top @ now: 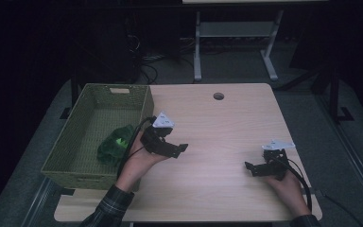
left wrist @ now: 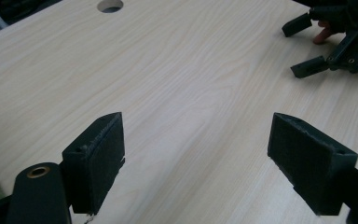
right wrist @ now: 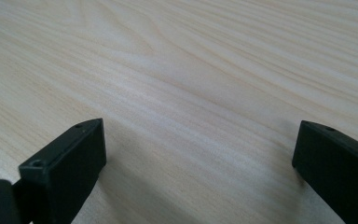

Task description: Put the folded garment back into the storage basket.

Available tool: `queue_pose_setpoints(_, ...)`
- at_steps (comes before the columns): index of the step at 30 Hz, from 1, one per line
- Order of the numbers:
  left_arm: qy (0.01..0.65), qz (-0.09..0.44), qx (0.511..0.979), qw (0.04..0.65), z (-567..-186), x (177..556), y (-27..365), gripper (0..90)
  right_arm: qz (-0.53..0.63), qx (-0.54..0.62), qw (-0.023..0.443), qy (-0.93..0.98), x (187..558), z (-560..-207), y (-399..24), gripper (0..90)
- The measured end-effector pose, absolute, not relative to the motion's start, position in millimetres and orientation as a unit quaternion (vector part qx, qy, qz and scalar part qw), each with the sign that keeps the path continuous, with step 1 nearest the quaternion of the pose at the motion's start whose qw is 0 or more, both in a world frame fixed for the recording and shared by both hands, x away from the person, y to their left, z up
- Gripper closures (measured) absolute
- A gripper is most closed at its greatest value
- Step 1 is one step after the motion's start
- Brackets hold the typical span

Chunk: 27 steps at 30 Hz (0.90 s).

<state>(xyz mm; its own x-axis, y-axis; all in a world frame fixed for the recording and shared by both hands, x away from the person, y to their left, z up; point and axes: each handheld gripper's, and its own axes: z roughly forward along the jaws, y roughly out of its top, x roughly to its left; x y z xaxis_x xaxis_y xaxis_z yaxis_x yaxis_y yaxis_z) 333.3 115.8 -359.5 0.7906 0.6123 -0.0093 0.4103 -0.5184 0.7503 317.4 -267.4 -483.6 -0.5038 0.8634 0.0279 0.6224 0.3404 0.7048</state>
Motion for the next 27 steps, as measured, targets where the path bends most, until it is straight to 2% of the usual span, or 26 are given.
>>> queue_pose_setpoints(11, 0.282, 0.127, 0.873, 0.377, -393.4, 325.5, 91.2, 16.3, 0.337, 0.466, 0.177, 0.799, 317.3, -483.6, -267.3, 2.4)
queue_pose_setpoints(27, 0.271, 0.131, 0.886, 0.354, -440.6, 320.4, 85.5, 13.4, 0.337, 0.466, 0.178, 0.799, 317.3, -483.6, -267.4, 2.4)
